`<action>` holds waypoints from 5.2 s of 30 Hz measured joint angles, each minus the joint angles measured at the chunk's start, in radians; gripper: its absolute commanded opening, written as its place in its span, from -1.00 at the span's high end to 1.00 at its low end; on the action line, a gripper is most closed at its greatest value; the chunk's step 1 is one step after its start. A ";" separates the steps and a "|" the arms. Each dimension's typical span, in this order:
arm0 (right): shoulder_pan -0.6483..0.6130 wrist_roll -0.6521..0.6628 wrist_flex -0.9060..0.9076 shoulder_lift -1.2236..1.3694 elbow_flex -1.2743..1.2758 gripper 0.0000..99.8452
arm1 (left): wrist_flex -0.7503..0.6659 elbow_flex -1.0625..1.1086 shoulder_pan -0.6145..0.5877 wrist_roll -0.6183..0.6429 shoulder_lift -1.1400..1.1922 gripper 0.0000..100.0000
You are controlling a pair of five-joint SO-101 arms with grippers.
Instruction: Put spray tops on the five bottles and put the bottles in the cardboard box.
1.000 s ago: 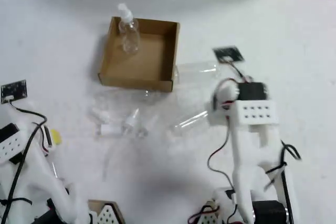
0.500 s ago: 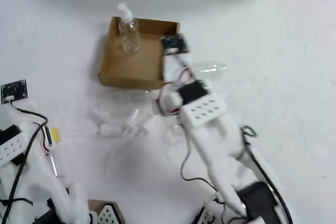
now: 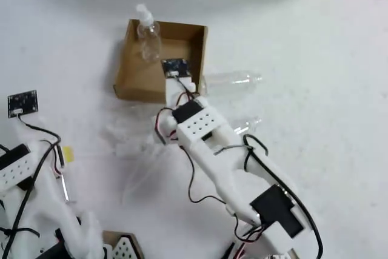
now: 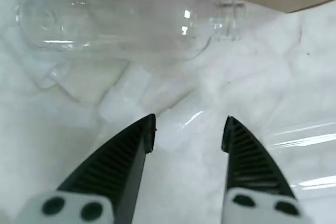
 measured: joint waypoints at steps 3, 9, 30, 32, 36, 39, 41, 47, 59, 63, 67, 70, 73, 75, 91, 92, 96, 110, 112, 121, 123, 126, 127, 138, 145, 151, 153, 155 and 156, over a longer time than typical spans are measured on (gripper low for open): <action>-0.012 -0.006 0.000 0.000 0.000 0.61 | 0.000 0.000 0.014 0.000 0.000 0.94; -0.015 -0.011 -0.035 0.095 0.000 0.61 | 0.000 0.000 0.020 0.000 0.000 0.94; -0.008 0.181 0.095 0.230 -0.132 0.97 | 0.000 0.000 0.020 0.000 0.000 0.94; 0.011 0.221 0.150 0.224 -0.144 0.97 | -0.008 0.000 0.020 0.000 0.000 0.94; 0.046 0.282 0.230 0.175 -0.146 0.97 | -0.014 0.000 0.020 0.000 0.000 0.94; 0.092 0.311 0.272 0.127 -0.146 0.97 | -0.017 0.000 0.020 0.000 0.000 0.94; 0.132 0.331 0.302 0.095 -0.146 0.97 | -0.017 0.000 0.020 0.000 0.000 0.94; 0.239 0.371 0.321 -0.026 -0.077 0.97 | -0.017 0.000 0.032 0.000 0.000 0.95; 0.379 0.422 0.126 -0.382 0.321 0.97 | -0.017 0.000 0.044 0.000 0.000 0.95; 0.497 0.454 0.044 -0.457 0.440 0.97 | 0.066 -0.061 0.048 0.012 0.000 0.95; 0.557 0.460 0.017 -0.539 0.514 0.97 | 0.176 -0.178 0.083 0.091 0.000 0.95; 0.566 0.460 0.018 -0.615 0.559 0.97 | 0.249 -0.264 0.135 0.104 0.000 0.95; 0.578 0.460 0.020 -0.695 0.601 0.97 | 0.267 -0.325 0.175 0.107 0.000 0.95; 0.577 0.460 0.023 -0.746 0.624 0.97 | 0.267 -0.354 0.178 0.107 0.000 0.95; 0.574 0.462 0.005 -0.856 0.660 0.96 | 0.259 -0.542 0.514 0.117 -0.155 0.95; 0.575 0.462 0.005 -0.856 0.660 0.96 | 0.259 -0.542 0.548 0.117 -0.196 0.95; 0.575 0.462 -0.031 -0.856 0.695 0.96 | 0.256 -0.480 0.667 0.117 -0.373 0.95; 0.600 0.462 -0.304 -0.856 0.686 0.97 | -0.175 0.143 0.856 0.117 -0.959 0.95; 0.600 0.462 -0.339 -0.856 0.635 0.97 | -0.238 0.222 0.899 0.117 -1.037 0.95; 0.586 0.462 -0.373 -0.856 0.298 0.97 | -0.370 0.408 0.990 0.117 -1.243 0.95; 0.546 0.462 -0.400 -0.856 0.204 0.97 | -0.399 0.430 0.990 0.141 -1.246 0.95; 0.479 0.462 -0.425 -0.858 0.060 0.97 | -0.443 0.460 0.987 0.232 -1.246 0.95; 0.450 0.462 -0.428 -0.858 0.012 0.97 | -0.453 0.470 0.985 0.258 -1.246 0.95; 0.135 0.427 -0.431 -0.876 -0.278 0.97 | -0.571 0.589 0.987 0.308 -1.246 0.95; 0.049 0.381 -0.445 -1.037 -0.195 0.97 | -0.575 0.591 0.990 0.308 -1.246 0.95; 0.049 0.379 -0.678 -1.016 -0.002 0.97 | -0.575 0.591 0.997 0.308 -1.246 0.95; 0.048 0.377 -0.755 -0.979 0.032 0.97 | -0.575 0.591 0.994 0.308 -1.246 0.95; 0.048 0.377 -0.810 -0.939 0.035 0.97 | -0.575 0.591 0.996 0.308 -1.246 0.95; 0.048 0.377 -0.835 -0.916 0.035 0.97 | -0.575 0.591 0.996 0.308 -1.246 0.95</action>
